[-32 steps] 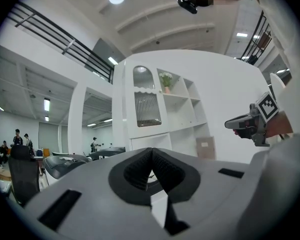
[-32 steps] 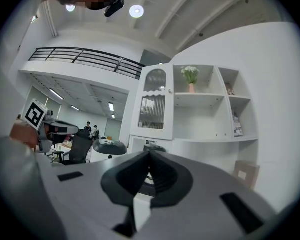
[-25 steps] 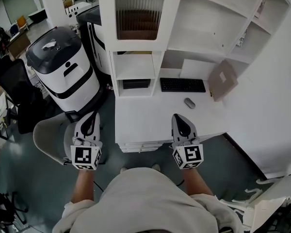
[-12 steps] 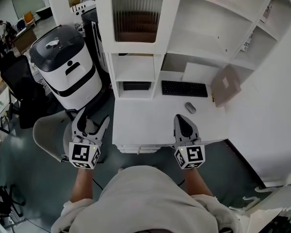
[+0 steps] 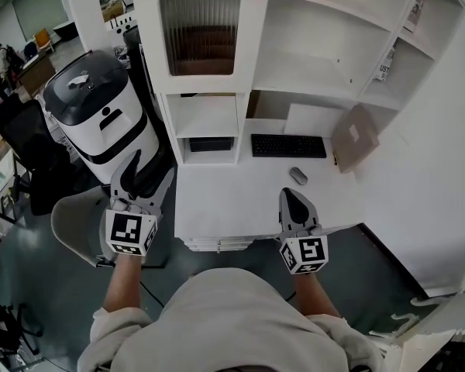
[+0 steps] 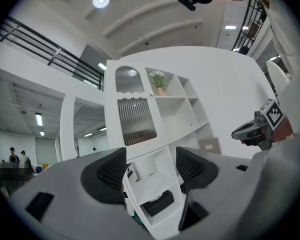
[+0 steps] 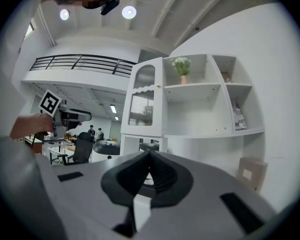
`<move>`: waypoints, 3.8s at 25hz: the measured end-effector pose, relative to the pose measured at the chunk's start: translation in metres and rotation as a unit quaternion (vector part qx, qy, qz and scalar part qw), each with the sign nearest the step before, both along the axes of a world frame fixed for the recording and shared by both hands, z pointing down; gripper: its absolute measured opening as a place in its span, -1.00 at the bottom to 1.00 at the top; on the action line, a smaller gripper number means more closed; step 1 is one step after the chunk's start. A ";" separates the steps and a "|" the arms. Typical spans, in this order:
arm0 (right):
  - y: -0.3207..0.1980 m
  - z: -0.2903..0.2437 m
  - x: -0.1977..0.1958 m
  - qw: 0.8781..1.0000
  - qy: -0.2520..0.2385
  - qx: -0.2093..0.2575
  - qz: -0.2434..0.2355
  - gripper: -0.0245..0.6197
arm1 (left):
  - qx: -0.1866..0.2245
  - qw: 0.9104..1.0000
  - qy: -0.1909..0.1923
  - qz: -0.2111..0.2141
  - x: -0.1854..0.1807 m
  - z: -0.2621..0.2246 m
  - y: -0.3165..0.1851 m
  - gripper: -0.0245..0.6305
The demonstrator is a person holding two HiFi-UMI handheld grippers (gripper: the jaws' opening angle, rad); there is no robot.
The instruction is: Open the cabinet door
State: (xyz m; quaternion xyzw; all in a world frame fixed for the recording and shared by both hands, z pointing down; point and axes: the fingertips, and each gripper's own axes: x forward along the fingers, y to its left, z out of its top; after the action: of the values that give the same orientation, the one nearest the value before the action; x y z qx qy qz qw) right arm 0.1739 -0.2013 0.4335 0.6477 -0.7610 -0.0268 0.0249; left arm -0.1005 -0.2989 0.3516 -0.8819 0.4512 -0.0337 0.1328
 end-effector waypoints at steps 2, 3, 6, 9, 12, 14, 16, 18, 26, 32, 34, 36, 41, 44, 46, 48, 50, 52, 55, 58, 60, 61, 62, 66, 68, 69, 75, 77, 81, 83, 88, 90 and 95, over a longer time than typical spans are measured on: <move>0.002 0.000 0.007 1.000 -0.001 0.001 0.006 -0.91 | 0.015 1.000 -0.010 0.009 0.012 -0.013 -0.008 0.01; 0.003 -0.001 0.011 1.000 -0.002 0.002 0.009 -0.91 | 0.024 1.000 -0.016 0.013 0.018 -0.020 -0.012 0.01; 0.007 -0.001 0.022 1.000 -0.005 0.004 0.019 -0.91 | 0.049 0.998 -0.031 0.028 0.038 -0.041 -0.024 -0.01; 0.012 0.000 0.032 0.999 -0.007 0.005 0.031 -0.91 | 0.070 0.996 -0.041 0.044 0.057 -0.063 -0.034 -0.01; 0.017 0.001 0.042 0.999 -0.009 0.005 0.043 -0.91 | 0.094 0.993 -0.052 0.056 0.074 -0.086 -0.044 -0.04; 0.020 0.001 0.049 0.999 -0.010 0.007 0.052 -0.91 | 0.111 0.990 -0.057 0.063 0.086 -0.102 -0.053 -0.06; 0.023 0.001 0.055 0.998 -0.011 0.007 0.060 -0.91 | 0.126 0.987 -0.067 0.069 0.099 -0.119 -0.063 -0.06; 0.028 0.002 0.062 0.997 -0.013 0.007 0.069 -0.91 | 0.137 0.985 -0.077 0.076 0.113 -0.134 -0.074 -0.06; 0.052 0.006 0.090 0.993 -0.022 0.009 0.115 -0.91 | 0.182 0.972 -0.118 0.091 0.168 -0.186 -0.108 -0.11; 0.073 0.010 0.112 0.988 -0.030 0.009 0.149 -0.91 | 0.188 0.969 -0.134 0.088 0.200 -0.205 -0.135 -0.14; 0.080 0.011 0.119 0.986 -0.032 0.007 0.160 -0.91 | 0.193 0.968 -0.140 0.084 0.207 -0.211 -0.142 -0.17; 0.088 0.014 0.126 0.985 -0.035 0.005 0.171 -0.91 | 0.200 0.966 -0.146 0.076 0.212 -0.217 -0.150 -0.19; 0.104 0.019 0.142 0.980 -0.039 0.001 0.196 -0.91 | 0.223 0.958 -0.168 0.062 0.227 -0.234 -0.164 -0.22; 0.111 0.022 0.151 0.977 -0.042 -0.001 0.208 -0.91 | 0.233 0.954 -0.179 0.055 0.237 -0.240 -0.170 -0.25; 0.116 0.025 0.156 0.976 -0.044 -0.003 0.215 -0.91 | 0.234 0.954 -0.182 0.052 0.243 -0.241 -0.174 -0.26; 0.121 0.026 0.162 0.974 -0.045 -0.004 0.223 -0.91 | 0.236 0.953 -0.184 0.048 0.247 -0.242 -0.178 -0.28; 0.126 0.028 0.167 0.972 -0.048 -0.005 0.230 -0.91 | 0.238 0.952 -0.186 0.042 0.251 -0.243 -0.182 -0.30; 0.130 0.030 0.172 0.971 -0.050 -0.007 0.235 -0.91 | 0.241 0.952 -0.186 0.035 0.253 -0.246 -0.187 -0.34; 0.134 0.032 0.177 0.969 -0.052 -0.009 0.241 -0.91 | 0.244 0.952 -0.181 0.024 0.253 -0.251 -0.191 -0.43; 0.135 0.032 0.183 0.968 -0.052 -0.008 0.244 -0.91 | 0.256 0.950 -0.177 0.017 0.254 -0.258 -0.191 -0.55; 0.135 0.033 0.186 0.968 -0.052 -0.009 0.245 -0.91 | 0.258 0.950 -0.175 0.014 0.254 -0.259 -0.192 -0.59; 0.135 0.033 0.187 0.968 -0.052 -0.009 0.246 -0.91 | 0.257 0.950 -0.176 0.011 0.254 -0.259 -0.193 -0.59; 0.135 0.033 0.188 0.968 -0.052 -0.009 0.246 -0.91 | 0.255 0.950 -0.178 0.009 0.254 -0.259 -0.194 -0.61; 0.135 0.033 0.191 0.968 -0.053 -0.009 0.245 -0.91 | 0.259 0.949 -0.179 0.008 0.257 -0.260 -0.193 -0.66; 0.134 0.032 0.194 0.968 -0.053 -0.009 0.244 -0.91 | 0.259 0.949 -0.179 0.007 0.258 -0.260 -0.194 -0.68; 0.134 0.032 0.195 0.968 -0.052 -0.010 0.244 -0.91 | 0.258 0.949 -0.179 0.006 0.259 -0.260 -0.195 -0.70; 0.131 0.033 0.199 0.969 -0.051 -0.012 0.241 -0.91 | 0.257 0.951 -0.172 -0.004 0.257 -0.258 -0.196 -0.70; 0.130 0.034 0.200 0.970 -0.050 -0.013 0.239 -0.91 | 0.259 0.951 -0.171 -0.004 0.257 -0.258 -0.197 -0.70; 0.126 0.033 0.198 0.971 -0.051 -0.013 0.234 -0.91 | 0.269 0.948 -0.173 -0.001 0.255 -0.260 -0.191 -0.71; 0.123 0.034 0.197 0.972 -0.051 -0.014 0.229 -0.91 | 0.274 0.947 -0.170 0.006 0.255 -0.261 -0.188 -0.71; 0.117 0.035 0.193 0.975 -0.051 -0.013 0.218 -0.91 | 0.265 0.951 -0.160 0.025 0.251 -0.259 -0.177 -0.71; 0.115 0.034 0.190 0.976 -0.051 -0.013 0.213 -0.91 | 0.264 0.952 -0.154 0.033 0.247 -0.260 -0.171 -0.71; 0.109 0.034 0.185 0.978 -0.050 -0.014 0.201 -0.91 | 0.260 0.954 -0.139 0.056 0.240 -0.260 -0.153 -0.71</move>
State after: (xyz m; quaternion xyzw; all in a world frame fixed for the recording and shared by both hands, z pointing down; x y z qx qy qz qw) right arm 0.3593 -0.0922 0.4679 0.7873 -0.6162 0.0220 0.0007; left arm 0.1397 -0.4516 0.0914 -0.8271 0.3710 -0.0299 0.4211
